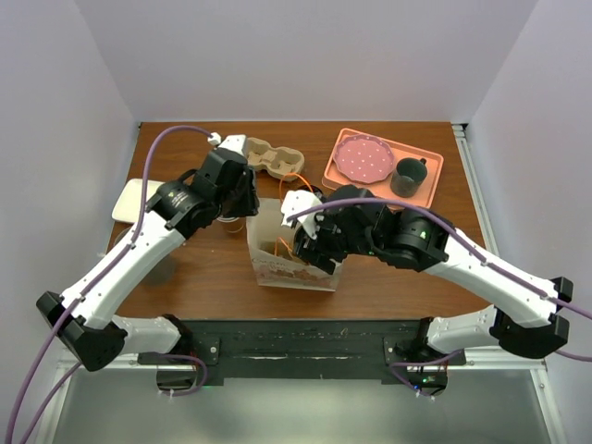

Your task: Pack the takeout coffee

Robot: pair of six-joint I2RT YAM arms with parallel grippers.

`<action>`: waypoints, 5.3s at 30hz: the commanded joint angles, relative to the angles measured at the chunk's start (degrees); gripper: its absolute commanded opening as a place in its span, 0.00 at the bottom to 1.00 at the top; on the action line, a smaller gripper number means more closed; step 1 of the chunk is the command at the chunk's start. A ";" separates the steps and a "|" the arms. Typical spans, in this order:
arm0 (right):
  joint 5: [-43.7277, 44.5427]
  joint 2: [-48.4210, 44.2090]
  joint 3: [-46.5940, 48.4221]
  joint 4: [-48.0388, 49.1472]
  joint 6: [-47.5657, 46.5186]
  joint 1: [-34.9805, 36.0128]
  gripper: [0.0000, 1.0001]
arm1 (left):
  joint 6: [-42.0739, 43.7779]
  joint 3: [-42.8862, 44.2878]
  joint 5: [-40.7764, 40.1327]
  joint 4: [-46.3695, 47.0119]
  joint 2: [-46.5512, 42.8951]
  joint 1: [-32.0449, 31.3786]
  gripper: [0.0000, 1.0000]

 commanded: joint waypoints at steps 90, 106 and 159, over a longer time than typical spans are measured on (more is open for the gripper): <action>12.11 -3.36 -29.17 19.13 -24.40 2.55 0.18 | 9.30 -32.05 29.09 27.36 -26.32 -1.93 0.48; 16.07 -4.51 -34.18 26.78 -26.16 2.90 0.18 | 8.86 -36.18 32.43 26.56 -29.31 -2.01 0.03; 19.33 1.92 -35.76 29.60 -31.87 1.93 0.15 | 13.87 -40.05 37.09 32.01 -34.41 -1.93 0.00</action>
